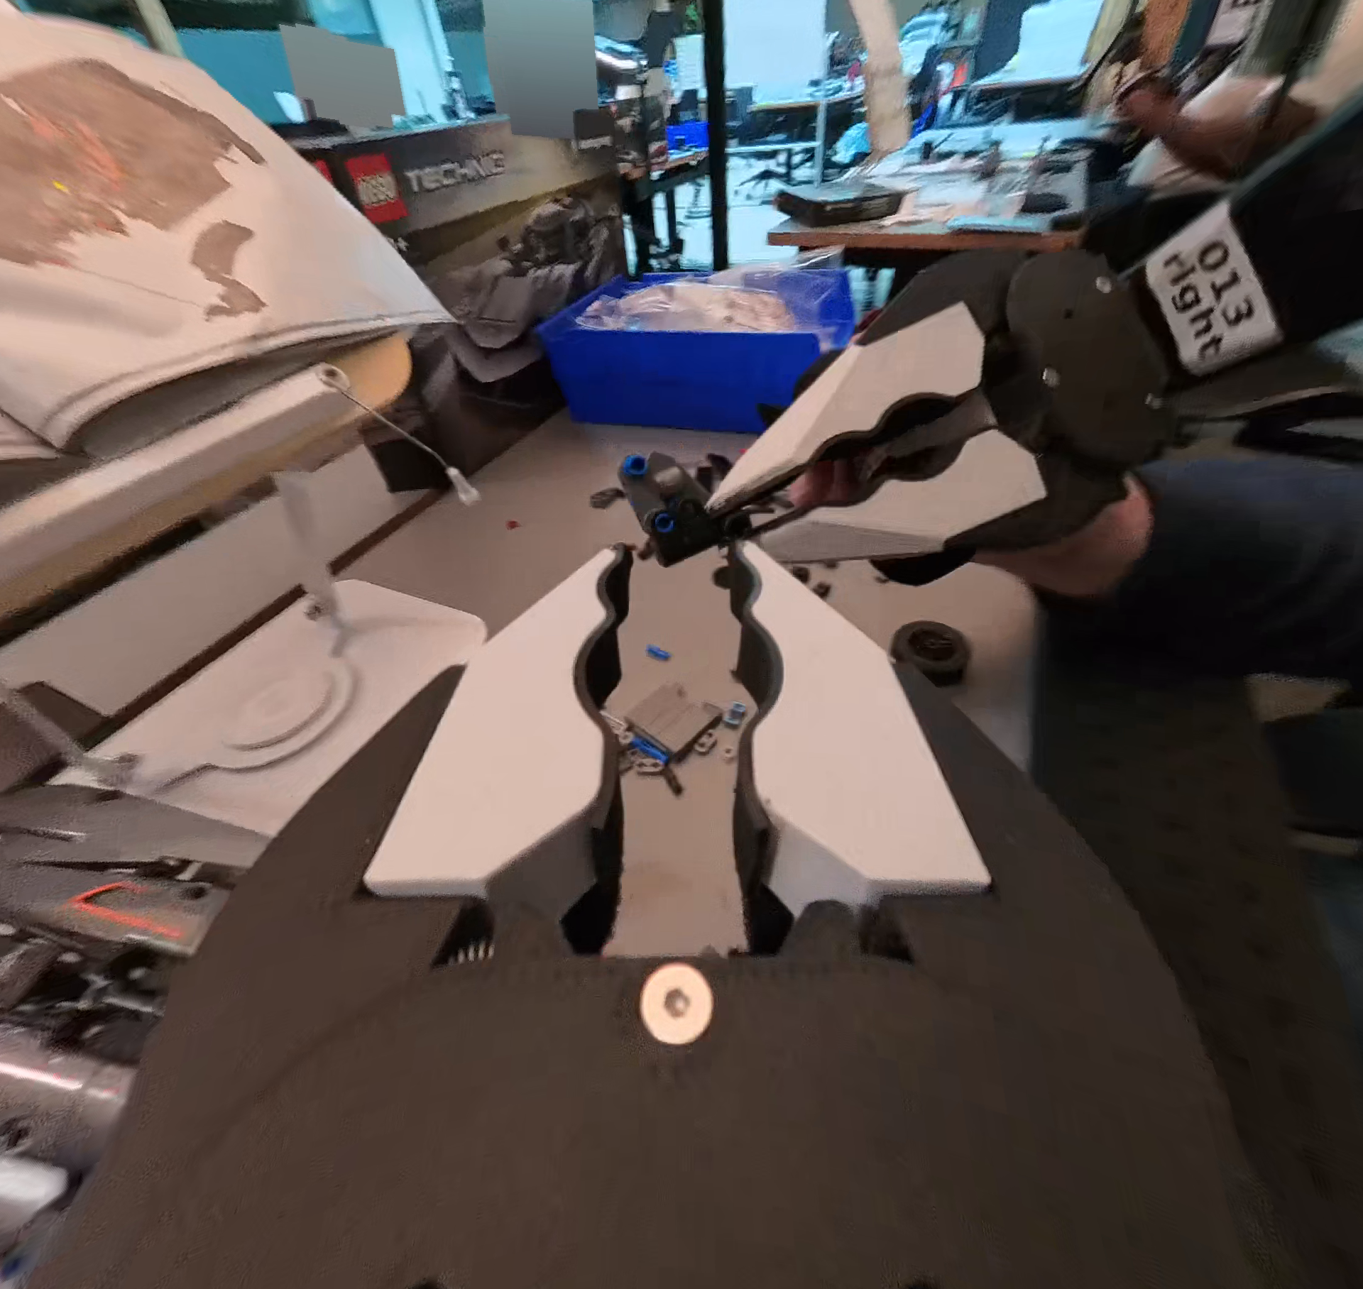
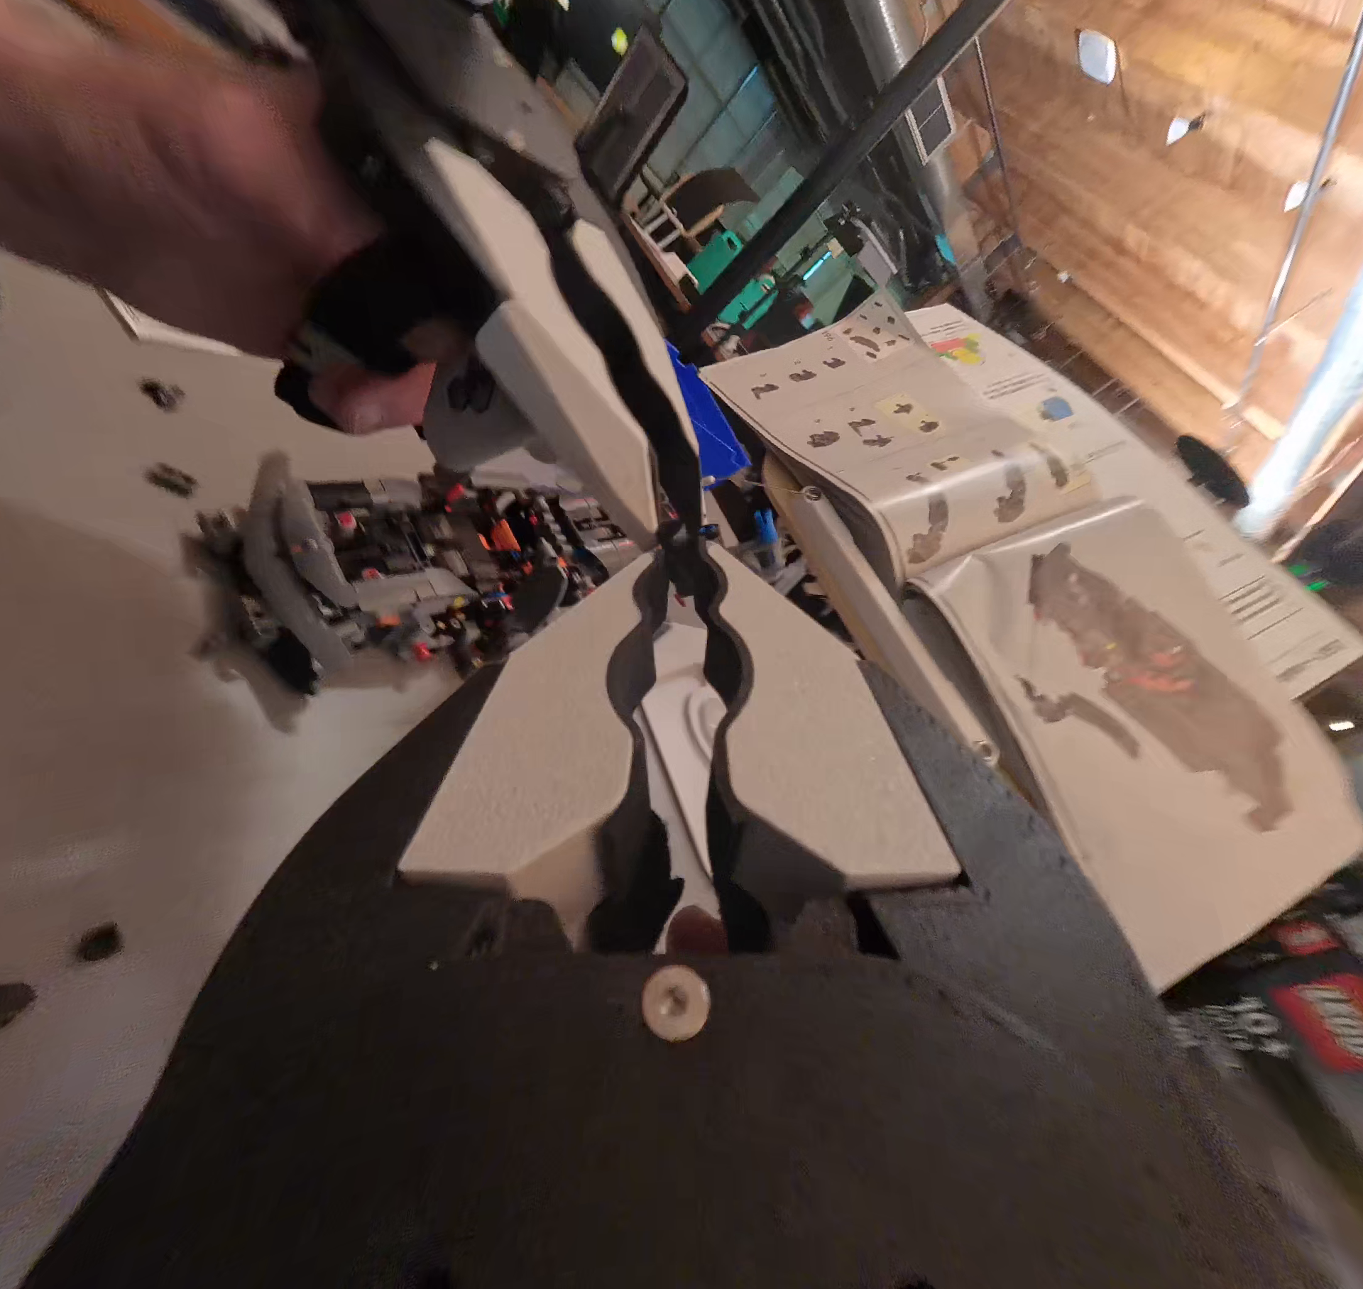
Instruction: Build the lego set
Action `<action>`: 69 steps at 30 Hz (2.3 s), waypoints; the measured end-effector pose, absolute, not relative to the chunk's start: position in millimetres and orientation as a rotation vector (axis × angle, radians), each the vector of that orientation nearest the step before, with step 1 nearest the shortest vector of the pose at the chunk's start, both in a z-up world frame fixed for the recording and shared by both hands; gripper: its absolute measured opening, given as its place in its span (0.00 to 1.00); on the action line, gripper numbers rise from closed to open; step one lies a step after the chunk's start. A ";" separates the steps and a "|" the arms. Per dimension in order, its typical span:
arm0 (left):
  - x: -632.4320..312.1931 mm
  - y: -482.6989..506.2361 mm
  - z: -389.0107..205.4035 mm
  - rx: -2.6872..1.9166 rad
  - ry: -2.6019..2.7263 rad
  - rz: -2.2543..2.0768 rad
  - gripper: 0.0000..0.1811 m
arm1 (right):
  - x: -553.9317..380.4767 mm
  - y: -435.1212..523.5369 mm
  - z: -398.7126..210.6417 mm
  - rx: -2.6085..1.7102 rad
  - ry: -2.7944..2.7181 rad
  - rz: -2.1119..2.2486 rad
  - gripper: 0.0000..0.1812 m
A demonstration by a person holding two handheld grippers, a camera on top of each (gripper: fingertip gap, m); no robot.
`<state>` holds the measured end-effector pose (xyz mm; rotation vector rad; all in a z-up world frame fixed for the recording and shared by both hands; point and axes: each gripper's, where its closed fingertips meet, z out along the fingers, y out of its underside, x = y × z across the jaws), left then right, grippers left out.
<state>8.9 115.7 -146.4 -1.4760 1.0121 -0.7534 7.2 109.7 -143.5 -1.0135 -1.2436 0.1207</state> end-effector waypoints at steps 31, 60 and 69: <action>0.6 108.2 -156.1 -1.532 0.991 -1.247 0.03 | -17.1 81.9 -166.5 -0.809 -1.483 -0.159 0.07; 8.6 89.9 -159.4 -1.390 1.132 -1.224 0.03 | -5.5 88.8 -160.3 -1.251 -1.222 1.149 0.11; -21.2 115.2 -157.9 -1.516 1.094 -0.952 0.11 | -2.4 105.9 -181.0 -1.383 -1.188 1.197 0.08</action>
